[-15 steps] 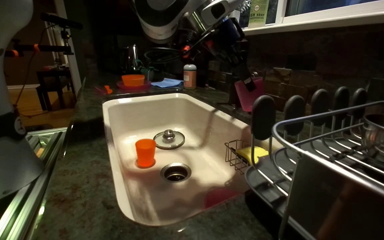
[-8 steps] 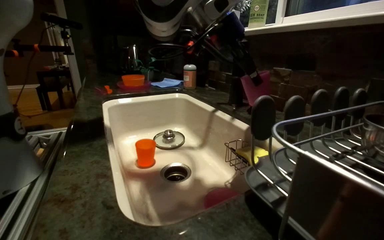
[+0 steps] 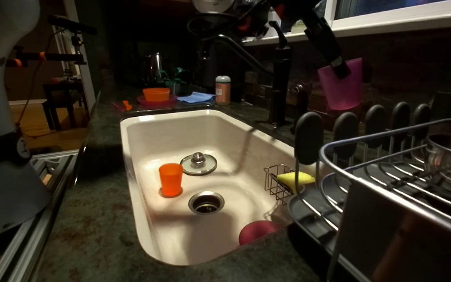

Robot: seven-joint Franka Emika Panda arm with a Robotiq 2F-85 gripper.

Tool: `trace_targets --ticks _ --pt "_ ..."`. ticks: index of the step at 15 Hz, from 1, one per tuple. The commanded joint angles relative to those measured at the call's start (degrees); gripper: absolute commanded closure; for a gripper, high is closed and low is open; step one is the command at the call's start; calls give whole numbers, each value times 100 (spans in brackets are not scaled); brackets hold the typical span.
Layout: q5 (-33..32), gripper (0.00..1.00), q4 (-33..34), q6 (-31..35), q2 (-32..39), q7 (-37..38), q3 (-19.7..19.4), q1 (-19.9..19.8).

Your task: Remove the pink cup from the sink and put it in the drying rack

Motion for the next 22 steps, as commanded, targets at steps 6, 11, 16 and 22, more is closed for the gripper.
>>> trace_targets --ticks 6,11,16,22 --pt "391 99 350 -1145 963 -64 -1150 411" --pt "469 99 325 -1622 1575 -14 -1441 389" --pt "391 99 315 -2062 1994 -103 -1656 272" --pt "308 99 305 -2235 2190 -297 -1740 -81"
